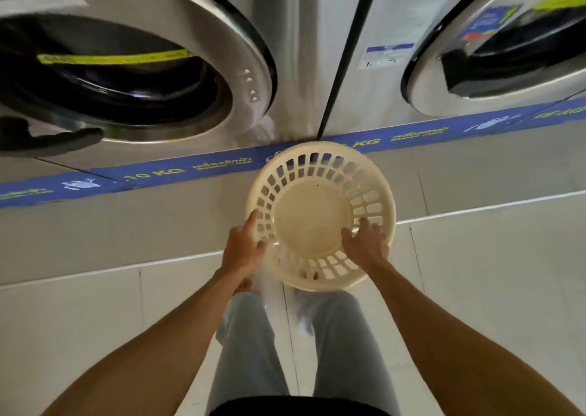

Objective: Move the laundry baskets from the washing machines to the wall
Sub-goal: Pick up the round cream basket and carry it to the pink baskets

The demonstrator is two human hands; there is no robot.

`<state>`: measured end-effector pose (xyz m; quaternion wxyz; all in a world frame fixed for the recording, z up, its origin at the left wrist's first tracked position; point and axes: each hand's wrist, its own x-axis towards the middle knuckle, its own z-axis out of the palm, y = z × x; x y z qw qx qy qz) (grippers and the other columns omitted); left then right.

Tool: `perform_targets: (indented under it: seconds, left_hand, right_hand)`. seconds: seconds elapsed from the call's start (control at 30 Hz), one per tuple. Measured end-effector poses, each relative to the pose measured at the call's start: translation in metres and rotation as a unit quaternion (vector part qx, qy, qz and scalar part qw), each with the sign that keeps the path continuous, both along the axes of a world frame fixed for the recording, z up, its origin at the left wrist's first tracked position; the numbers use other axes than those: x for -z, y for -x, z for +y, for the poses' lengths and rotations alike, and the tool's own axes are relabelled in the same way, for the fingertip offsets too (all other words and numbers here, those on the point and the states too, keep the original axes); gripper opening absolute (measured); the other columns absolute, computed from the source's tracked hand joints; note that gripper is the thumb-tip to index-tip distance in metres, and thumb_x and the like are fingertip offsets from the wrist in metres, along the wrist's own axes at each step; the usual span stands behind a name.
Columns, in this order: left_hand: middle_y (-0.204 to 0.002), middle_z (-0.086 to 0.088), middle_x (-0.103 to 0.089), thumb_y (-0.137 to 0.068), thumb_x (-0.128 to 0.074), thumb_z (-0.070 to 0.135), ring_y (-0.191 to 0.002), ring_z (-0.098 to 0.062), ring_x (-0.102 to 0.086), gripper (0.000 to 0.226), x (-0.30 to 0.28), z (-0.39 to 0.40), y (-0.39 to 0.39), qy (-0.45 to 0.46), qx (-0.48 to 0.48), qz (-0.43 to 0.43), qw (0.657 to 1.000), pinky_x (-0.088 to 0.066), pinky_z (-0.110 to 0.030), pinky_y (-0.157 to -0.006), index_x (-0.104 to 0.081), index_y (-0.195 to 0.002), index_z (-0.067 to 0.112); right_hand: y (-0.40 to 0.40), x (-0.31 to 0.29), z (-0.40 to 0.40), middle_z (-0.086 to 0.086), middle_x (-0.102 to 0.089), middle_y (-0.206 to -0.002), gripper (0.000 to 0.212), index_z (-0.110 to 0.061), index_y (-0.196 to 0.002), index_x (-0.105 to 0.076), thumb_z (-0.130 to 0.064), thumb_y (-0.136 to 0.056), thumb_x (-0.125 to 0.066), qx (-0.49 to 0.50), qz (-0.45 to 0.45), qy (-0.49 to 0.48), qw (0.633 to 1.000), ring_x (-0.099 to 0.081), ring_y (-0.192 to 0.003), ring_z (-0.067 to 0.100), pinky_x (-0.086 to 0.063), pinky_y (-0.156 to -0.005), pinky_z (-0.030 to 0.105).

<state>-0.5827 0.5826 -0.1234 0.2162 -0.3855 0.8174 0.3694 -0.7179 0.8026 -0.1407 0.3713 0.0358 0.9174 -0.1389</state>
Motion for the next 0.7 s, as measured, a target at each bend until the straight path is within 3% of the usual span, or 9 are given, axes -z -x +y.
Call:
perform_targets:
  seconds: [0.07,0.17,0.27,0.4,0.5,0.7]
  left_hand:
    - [-0.133,-0.015,-0.054,-0.087,-0.065,0.026,-0.114,-0.030,-0.059,0.077,0.030,0.005,0.012,0.000,-0.022,-0.008,1.000,-0.052,-0.040,-0.098,-0.025,-0.152,0.031]
    - [-0.135,-0.019,-0.043,-0.088,-0.064,0.023,-0.117,-0.035,-0.053,0.082,0.068,0.011,0.032,0.022,-0.095,-0.028,0.995,-0.049,-0.045,-0.100,-0.017,-0.154,0.036]
    - [-0.137,-0.020,-0.034,-0.089,-0.061,0.020,-0.117,-0.042,-0.050,0.084,0.096,0.010,0.050,0.042,-0.145,-0.067,0.986,-0.046,-0.049,-0.097,-0.012,-0.152,0.047]
    - [-0.133,-0.018,-0.036,-0.089,-0.063,0.015,-0.110,-0.040,-0.054,0.089,0.103,0.007,0.048,0.077,-0.110,-0.077,0.988,-0.049,-0.050,-0.098,-0.010,-0.151,0.051]
    - [-0.125,-0.019,-0.041,-0.093,-0.057,0.018,-0.102,-0.038,-0.057,0.085,0.087,-0.003,0.039,0.077,-0.091,-0.073,0.990,-0.050,-0.048,-0.095,-0.005,-0.150,0.052]
    - [-0.100,-0.017,-0.052,-0.094,-0.047,0.020,-0.081,-0.032,-0.054,0.074,0.027,-0.018,0.008,0.098,-0.094,-0.105,0.985,-0.050,-0.044,-0.081,-0.011,-0.148,0.055]
  right_hand:
    - [0.012,0.022,0.002,0.016,-0.025,-0.162,0.065,-0.019,-0.151,-0.036,-0.048,-0.096,-0.055,-0.004,0.029,-0.049,0.998,-0.028,-0.146,0.042,-0.028,-0.117,0.057]
    - [0.033,0.057,0.013,0.021,-0.012,-0.162,0.068,-0.024,-0.150,-0.030,-0.039,-0.093,-0.063,0.015,0.065,-0.086,0.994,-0.022,-0.145,0.046,-0.026,-0.117,0.060]
    - [0.054,0.088,0.026,0.019,-0.022,-0.156,0.062,-0.030,-0.147,-0.031,-0.020,-0.094,-0.061,0.060,0.095,-0.049,0.992,-0.040,-0.132,0.045,-0.039,-0.108,0.062]
    - [0.063,0.101,0.044,0.013,-0.041,-0.132,0.055,-0.040,-0.146,-0.033,-0.011,-0.101,-0.048,0.038,0.139,-0.025,0.989,-0.053,-0.098,0.030,-0.055,-0.082,0.048]
    - [0.057,0.089,0.057,0.012,-0.046,-0.122,0.057,-0.038,-0.150,-0.033,-0.010,-0.104,-0.049,-0.031,0.157,-0.010,0.987,-0.055,-0.080,0.023,-0.054,-0.067,0.039]
    - [0.043,0.034,0.052,0.012,-0.044,-0.107,0.073,-0.043,-0.152,-0.025,-0.004,-0.098,-0.053,-0.077,0.131,-0.022,0.988,-0.054,-0.065,0.026,-0.054,-0.062,0.042]
